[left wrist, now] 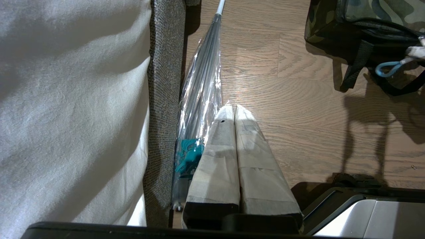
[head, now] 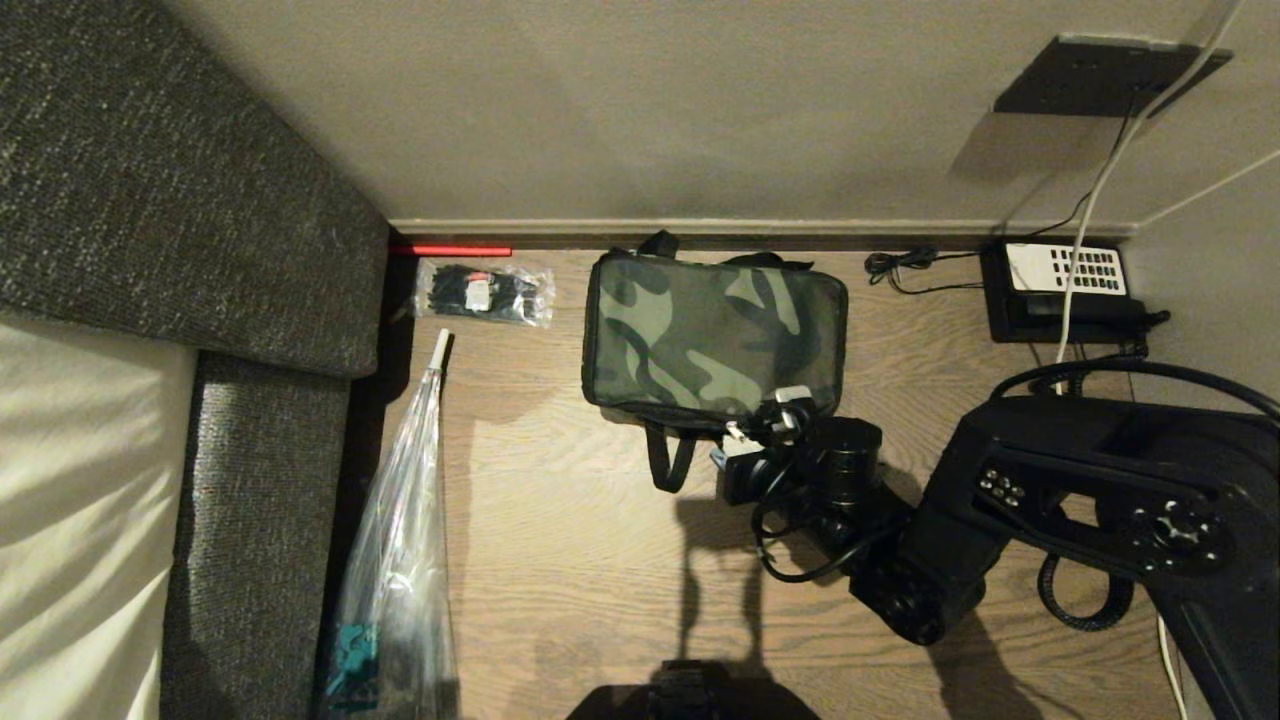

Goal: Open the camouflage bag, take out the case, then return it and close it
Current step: Open the top of the storage box

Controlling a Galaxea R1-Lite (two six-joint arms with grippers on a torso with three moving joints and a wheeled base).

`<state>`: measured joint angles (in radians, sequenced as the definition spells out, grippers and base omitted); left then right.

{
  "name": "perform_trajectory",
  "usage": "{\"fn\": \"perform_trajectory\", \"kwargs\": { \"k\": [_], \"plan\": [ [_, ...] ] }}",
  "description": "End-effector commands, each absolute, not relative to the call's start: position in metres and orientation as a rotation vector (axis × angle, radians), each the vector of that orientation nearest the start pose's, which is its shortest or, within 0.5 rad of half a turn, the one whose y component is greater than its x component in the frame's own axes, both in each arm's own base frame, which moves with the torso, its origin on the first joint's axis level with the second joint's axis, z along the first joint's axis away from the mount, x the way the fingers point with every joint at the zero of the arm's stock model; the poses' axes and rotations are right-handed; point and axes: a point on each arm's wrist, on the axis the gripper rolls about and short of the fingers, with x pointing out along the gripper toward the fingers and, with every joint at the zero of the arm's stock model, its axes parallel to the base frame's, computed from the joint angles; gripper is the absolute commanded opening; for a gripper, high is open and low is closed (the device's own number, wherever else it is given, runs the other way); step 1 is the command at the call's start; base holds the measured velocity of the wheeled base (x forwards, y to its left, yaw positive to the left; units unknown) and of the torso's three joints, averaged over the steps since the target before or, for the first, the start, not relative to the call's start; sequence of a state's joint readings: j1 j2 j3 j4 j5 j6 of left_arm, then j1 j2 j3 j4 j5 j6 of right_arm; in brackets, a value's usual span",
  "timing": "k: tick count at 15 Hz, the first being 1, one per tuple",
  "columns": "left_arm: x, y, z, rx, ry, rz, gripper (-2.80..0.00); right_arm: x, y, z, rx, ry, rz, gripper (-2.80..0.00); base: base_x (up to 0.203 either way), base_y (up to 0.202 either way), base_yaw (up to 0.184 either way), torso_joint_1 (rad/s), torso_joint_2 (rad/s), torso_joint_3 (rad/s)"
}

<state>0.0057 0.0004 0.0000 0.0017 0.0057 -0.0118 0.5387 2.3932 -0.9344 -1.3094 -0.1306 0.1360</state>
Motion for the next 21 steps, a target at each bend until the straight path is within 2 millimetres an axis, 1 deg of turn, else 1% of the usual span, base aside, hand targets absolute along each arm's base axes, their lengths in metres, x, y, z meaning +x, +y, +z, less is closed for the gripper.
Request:
{"fn": "perform_trajectory", "kwargs": {
  "k": [1, 4, 7, 9, 12, 16, 19, 21],
  "plan": [
    [-0.023, 0.000, 0.074, -0.012, 0.003, 0.012, -2.80, 0.347, 0.203, 0.047, 0.097, 0.145, 0.395, -2.80, 0.000, 0.000, 0.000, 0.000, 0.00, 0.000],
    [-0.023, 0.000, 0.075, -0.012, 0.001, 0.012, -2.80, 0.338, 0.197, 0.053, 0.103, 0.173, 0.417, -2.80, 0.000, 0.000, 0.000, 0.000, 0.00, 0.000],
    [-0.023, 0.000, 0.074, -0.012, 0.003, 0.012, -2.80, 0.330, 0.185, 0.048, 0.088, 0.208, 0.423, -2.80, 0.000, 0.000, 0.000, 0.000, 0.00, 0.000],
    [-0.023, 0.000, 0.074, -0.012, 0.003, 0.012, -2.80, 0.330, 0.184, 0.048, 0.085, 0.209, 0.424, -2.80, 0.000, 0.000, 0.000, 0.000, 0.00, 0.000],
    [-0.023, 0.000, 0.075, -0.012, 0.003, 0.011, -2.80, 0.336, 0.163, 0.043, 0.077, 0.233, 0.380, -2.80, 0.000, 0.000, 0.000, 0.000, 0.00, 0.000],
    [-0.023, 0.000, 0.074, -0.012, 0.003, 0.012, -2.80, 0.342, 0.151, 0.042, 0.081, 0.237, 0.352, -2.80, 0.000, 0.000, 0.000, 0.000, 0.00, 0.000],
    [-0.023, 0.000, 0.074, -0.012, 0.003, 0.012, -2.80, 0.349, 0.131, 0.043, 0.079, 0.235, 0.321, -2.80, 0.000, 0.000, 0.000, 0.000, 0.00, 0.000],
    [-0.023, 0.000, 0.074, -0.012, 0.003, 0.012, -2.80, 0.354, 0.123, 0.044, 0.073, 0.226, 0.309, -2.80, 0.000, 0.000, 0.000, 0.000, 0.00, 0.000]
  ]
}}
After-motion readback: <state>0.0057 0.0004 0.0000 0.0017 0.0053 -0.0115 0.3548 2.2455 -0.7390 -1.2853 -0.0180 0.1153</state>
